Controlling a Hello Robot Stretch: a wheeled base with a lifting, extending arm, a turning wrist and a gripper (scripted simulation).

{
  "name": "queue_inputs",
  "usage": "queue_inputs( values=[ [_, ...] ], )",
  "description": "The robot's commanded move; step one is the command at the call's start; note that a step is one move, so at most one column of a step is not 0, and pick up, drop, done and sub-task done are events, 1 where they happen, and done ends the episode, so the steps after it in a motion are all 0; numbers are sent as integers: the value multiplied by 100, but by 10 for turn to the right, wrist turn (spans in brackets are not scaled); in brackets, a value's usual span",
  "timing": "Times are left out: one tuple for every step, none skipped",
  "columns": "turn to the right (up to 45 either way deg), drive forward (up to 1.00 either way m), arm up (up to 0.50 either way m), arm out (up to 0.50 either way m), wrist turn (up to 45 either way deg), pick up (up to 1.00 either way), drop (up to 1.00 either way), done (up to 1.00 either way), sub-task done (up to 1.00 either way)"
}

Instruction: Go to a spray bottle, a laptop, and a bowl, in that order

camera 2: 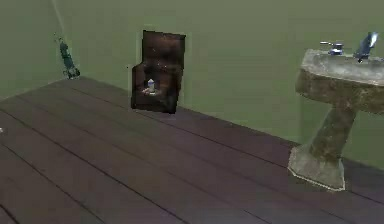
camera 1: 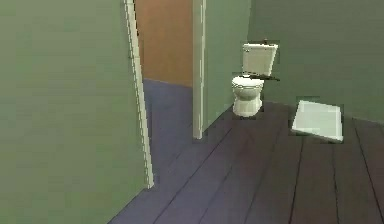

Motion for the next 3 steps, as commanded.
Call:
queue_inputs(
  values=[
    [0, 100, 0, 0, 0, 0, 0, 0, 0],
    [0, 45, 0, 0, 0, 0, 0, 0, 0],
    [-120, 0, 0, 0, 0, 0, 0, 0, 0]
  ],
)
